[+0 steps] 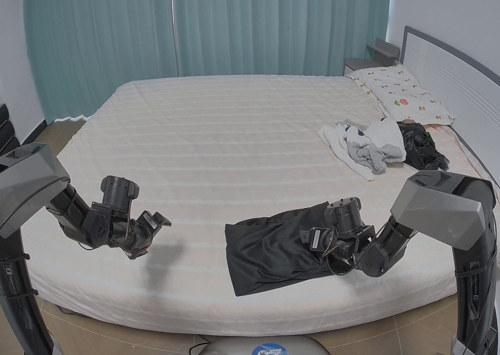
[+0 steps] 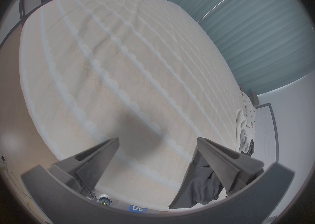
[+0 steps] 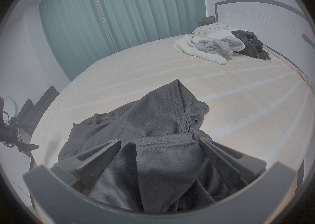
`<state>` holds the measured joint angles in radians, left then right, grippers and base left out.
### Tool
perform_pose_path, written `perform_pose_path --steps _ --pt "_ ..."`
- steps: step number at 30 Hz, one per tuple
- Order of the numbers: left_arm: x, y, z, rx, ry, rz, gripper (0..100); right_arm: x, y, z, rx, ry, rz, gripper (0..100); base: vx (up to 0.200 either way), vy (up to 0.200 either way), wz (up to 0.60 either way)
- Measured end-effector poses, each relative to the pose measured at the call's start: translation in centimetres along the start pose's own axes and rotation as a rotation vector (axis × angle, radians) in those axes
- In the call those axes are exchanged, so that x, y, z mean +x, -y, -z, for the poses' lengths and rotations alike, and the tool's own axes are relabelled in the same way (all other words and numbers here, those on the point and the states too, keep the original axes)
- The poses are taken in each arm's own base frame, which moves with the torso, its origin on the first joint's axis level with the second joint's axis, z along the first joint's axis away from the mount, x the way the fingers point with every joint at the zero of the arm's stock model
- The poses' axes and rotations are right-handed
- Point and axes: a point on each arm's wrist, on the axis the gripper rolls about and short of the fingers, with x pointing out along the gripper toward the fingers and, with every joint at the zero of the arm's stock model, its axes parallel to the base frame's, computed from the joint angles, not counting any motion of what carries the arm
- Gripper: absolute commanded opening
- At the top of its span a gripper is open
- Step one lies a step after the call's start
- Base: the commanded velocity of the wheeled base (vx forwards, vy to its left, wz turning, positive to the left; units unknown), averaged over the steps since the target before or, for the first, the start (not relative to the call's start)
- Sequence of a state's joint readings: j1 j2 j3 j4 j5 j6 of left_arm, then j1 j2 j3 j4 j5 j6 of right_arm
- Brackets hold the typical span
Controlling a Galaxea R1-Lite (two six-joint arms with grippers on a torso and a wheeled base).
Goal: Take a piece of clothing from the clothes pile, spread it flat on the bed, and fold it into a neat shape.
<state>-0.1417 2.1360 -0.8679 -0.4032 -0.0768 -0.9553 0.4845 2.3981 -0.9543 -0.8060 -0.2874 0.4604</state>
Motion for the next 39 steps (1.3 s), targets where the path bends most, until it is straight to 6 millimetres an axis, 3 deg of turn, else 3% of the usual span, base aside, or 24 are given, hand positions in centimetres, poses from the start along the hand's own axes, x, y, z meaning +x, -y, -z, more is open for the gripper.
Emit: perform_pose_path --steps 1,2,12,20,31,32,39 --pt "0.0 0.0 0.0 0.000 0.000 0.000 100 0.1 0.0 0.1 -0.003 -0.001 0.001 100 0.000 0.000 0.00" --pt "0.0 0.0 0.0 0.000 0.000 -0.001 100 0.1 0.0 0.1 -0.006 -0.003 0.002 0 0.000 0.000 0.00" --pt "0.2 -0.1 0.0 -0.001 -0.002 -0.005 100 -0.8 0.8 0.2 -0.007 -0.018 0.022 0 0.000 0.000 0.00" --pt "0.2 -0.2 0.0 0.000 -0.003 -0.006 100 -2.8 3.1 -0.1 0.036 -0.038 0.060 0 0.000 0.000 0.00" --pt "0.2 -0.4 0.2 0.002 -0.006 -0.009 100 -5.1 6.2 1.4 0.109 -0.104 0.055 0 0.000 0.000 0.00" --pt "0.2 -0.4 0.2 0.002 -0.006 -0.009 100 -5.3 6.4 1.6 0.113 -0.110 0.057 100 0.000 0.000 0.00" --pt "0.2 -0.5 0.2 0.001 -0.009 -0.012 100 -5.8 7.4 2.4 0.113 -0.141 0.081 100 0.000 0.000 0.00"
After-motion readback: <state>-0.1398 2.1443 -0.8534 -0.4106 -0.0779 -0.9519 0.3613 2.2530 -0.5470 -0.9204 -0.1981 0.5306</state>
